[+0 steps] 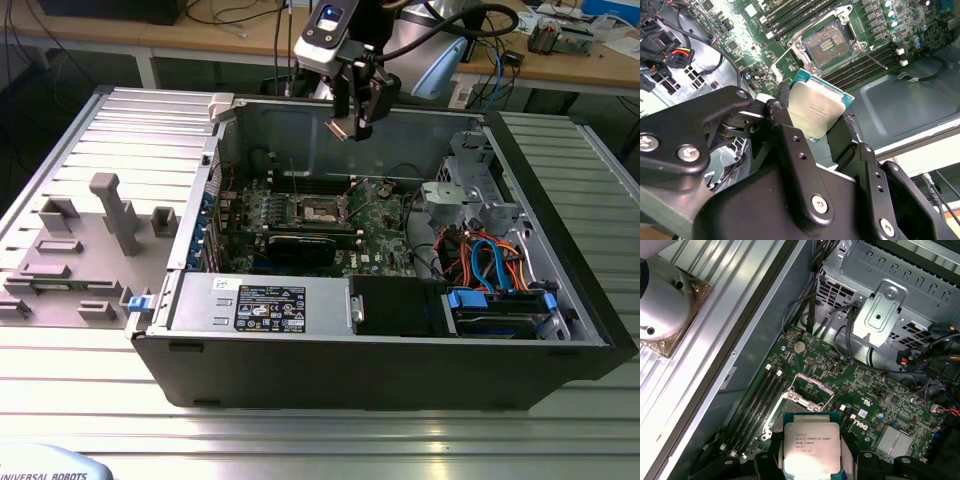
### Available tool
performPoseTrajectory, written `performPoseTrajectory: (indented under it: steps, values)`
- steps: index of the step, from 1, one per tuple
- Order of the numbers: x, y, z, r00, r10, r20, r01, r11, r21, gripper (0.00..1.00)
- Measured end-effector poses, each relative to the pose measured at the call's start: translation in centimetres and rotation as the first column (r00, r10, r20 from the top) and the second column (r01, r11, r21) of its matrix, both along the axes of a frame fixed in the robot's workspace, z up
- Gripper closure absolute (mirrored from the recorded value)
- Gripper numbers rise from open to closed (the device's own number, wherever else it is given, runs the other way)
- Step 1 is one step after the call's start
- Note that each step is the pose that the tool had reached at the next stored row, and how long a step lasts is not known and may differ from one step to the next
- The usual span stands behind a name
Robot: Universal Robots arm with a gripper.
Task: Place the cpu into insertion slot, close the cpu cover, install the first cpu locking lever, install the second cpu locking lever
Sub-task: 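Place the cpu into insertion slot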
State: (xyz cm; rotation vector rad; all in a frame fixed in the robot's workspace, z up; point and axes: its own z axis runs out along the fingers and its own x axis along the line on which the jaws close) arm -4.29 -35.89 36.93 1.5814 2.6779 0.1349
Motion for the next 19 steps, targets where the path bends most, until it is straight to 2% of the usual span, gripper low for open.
performPoseTrajectory:
  steps: [8,19]
  values:
    - [0.0,0.0,-0.02,0.9995,-0.031,0.0001,0.031,0.9995,0.0,0.46]
    - [0.0,0.0,-0.03,0.9966,-0.082,0.0,0.082,0.9966,0.0,0.46]
